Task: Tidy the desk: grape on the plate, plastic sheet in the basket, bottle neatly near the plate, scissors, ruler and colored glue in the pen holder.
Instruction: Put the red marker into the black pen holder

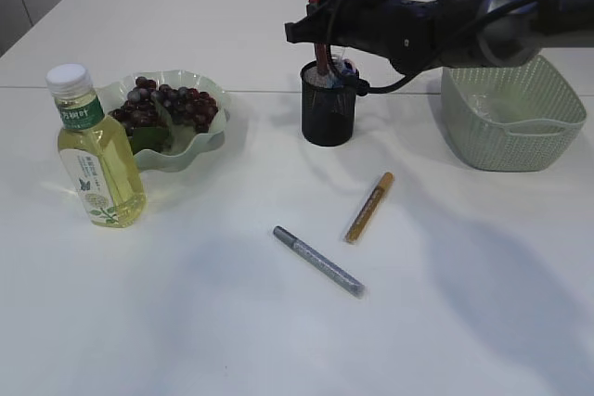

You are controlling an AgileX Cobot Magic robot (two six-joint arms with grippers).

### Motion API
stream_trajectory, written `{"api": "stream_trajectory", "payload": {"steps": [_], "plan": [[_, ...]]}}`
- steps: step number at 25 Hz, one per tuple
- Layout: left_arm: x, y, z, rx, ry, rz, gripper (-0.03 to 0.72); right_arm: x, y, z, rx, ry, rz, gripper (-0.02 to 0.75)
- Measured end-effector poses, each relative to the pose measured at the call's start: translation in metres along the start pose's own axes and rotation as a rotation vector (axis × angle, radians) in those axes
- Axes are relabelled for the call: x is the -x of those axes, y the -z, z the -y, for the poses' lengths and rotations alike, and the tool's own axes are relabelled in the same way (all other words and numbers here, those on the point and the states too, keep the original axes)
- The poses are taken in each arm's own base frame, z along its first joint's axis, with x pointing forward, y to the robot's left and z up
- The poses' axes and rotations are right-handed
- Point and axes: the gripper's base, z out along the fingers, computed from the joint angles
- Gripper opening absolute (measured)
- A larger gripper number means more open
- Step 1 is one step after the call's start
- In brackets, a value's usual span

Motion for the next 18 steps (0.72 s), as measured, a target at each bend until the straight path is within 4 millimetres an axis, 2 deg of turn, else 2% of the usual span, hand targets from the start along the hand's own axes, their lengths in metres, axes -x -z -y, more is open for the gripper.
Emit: {"api": "stream_trajectory", "payload": {"steps": [4, 12, 18], "plan": [[0.0, 0.0, 0.0, 0.004, -0.001, 0.001, 0.258, -0.009, -0.005, 0.001, -0.002, -0.003, -0.012, 0.05], [0.0, 0.0, -0.001, 0.008, -0.003, 0.002, 0.258, -0.011, -0.006, 0.014, -0.032, -0.024, -0.001, 0.064], [0.0, 0.0, -0.001, 0.008, -0.003, 0.002, 0.258, -0.012, -0.006, 0.015, -0.033, -0.029, -0.009, 0.091]]}}
